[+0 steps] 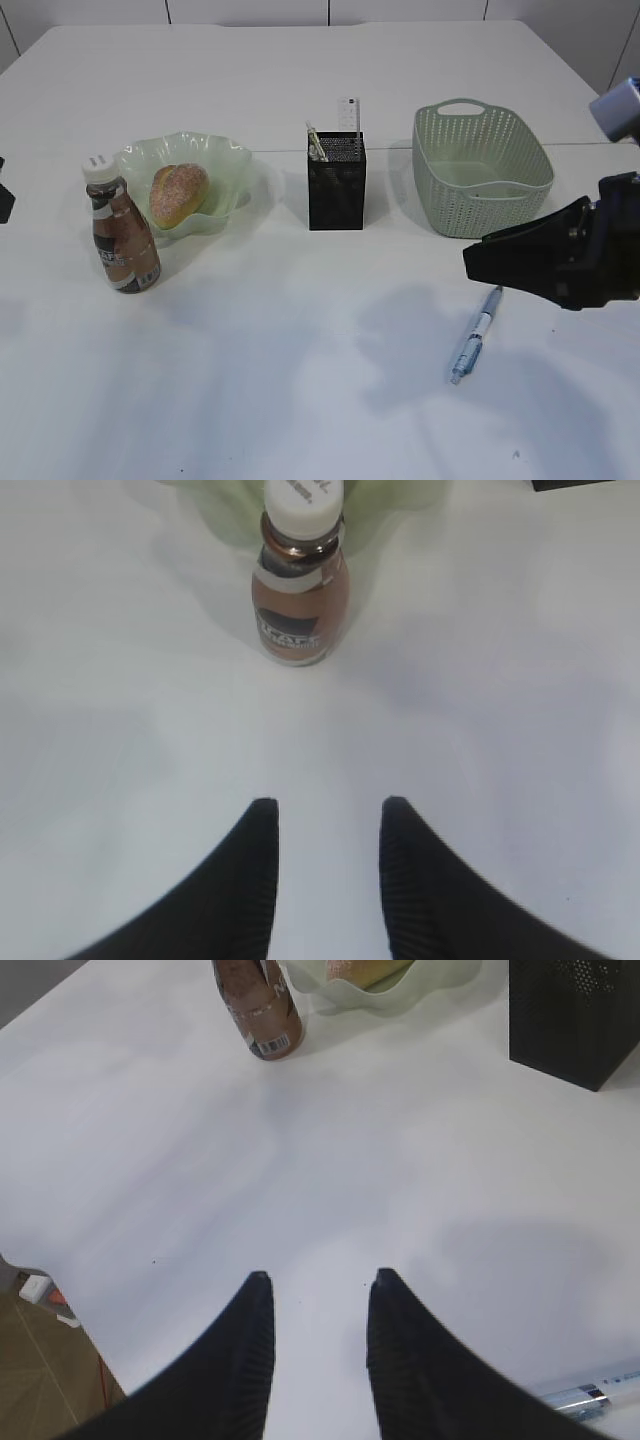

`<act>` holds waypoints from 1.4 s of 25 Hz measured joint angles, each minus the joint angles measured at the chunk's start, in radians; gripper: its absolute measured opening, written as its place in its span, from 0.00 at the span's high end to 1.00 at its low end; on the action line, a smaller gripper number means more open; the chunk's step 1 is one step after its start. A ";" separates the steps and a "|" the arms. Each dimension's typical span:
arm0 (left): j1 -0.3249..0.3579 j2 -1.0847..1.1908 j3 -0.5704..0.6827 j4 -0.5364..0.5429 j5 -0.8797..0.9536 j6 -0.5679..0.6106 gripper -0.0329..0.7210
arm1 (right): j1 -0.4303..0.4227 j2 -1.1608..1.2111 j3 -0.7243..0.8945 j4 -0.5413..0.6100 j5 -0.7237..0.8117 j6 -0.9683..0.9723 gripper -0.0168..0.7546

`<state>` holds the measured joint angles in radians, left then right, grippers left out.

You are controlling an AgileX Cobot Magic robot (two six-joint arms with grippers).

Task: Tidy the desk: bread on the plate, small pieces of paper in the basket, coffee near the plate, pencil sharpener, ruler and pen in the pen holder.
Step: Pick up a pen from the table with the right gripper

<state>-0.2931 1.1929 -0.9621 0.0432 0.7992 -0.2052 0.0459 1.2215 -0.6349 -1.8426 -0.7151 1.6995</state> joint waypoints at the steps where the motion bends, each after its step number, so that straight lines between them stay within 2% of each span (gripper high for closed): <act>1: 0.000 0.000 0.000 -0.002 0.000 0.000 0.64 | 0.000 -0.015 0.000 0.000 -0.003 0.008 0.63; 3: 0.000 0.000 0.000 -0.004 0.006 0.000 0.64 | 0.000 -0.015 0.000 0.000 -0.003 0.008 0.64; 10: 0.000 0.000 0.000 -0.020 0.020 0.000 0.64 | 0.000 -0.104 0.004 0.000 -0.147 0.023 0.64; 11: 0.000 0.000 0.000 -0.023 0.020 0.000 0.64 | 0.000 -0.125 0.004 0.000 -0.247 0.055 0.64; 13: 0.000 0.000 0.000 -0.034 0.020 0.000 0.64 | 0.000 -0.145 0.004 0.000 -0.314 0.078 0.64; 18: 0.000 0.000 0.000 -0.074 0.023 0.000 0.64 | 0.000 -0.156 0.004 0.000 -0.322 0.088 0.64; 25: 0.000 0.000 0.000 -0.124 0.031 0.000 0.64 | 0.000 -0.162 0.004 0.000 -0.443 0.103 0.64; 28: 0.000 0.000 0.000 -0.150 0.041 0.000 0.64 | 0.000 -0.171 0.004 0.000 -0.431 0.091 0.64; 35: 0.000 0.000 0.000 -0.150 0.047 0.000 0.64 | 0.000 -0.173 0.009 0.000 -0.292 0.045 0.64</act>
<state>-0.2931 1.1929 -0.9621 -0.1063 0.8459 -0.2052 0.0459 1.0486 -0.6261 -1.8426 -1.0071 1.7447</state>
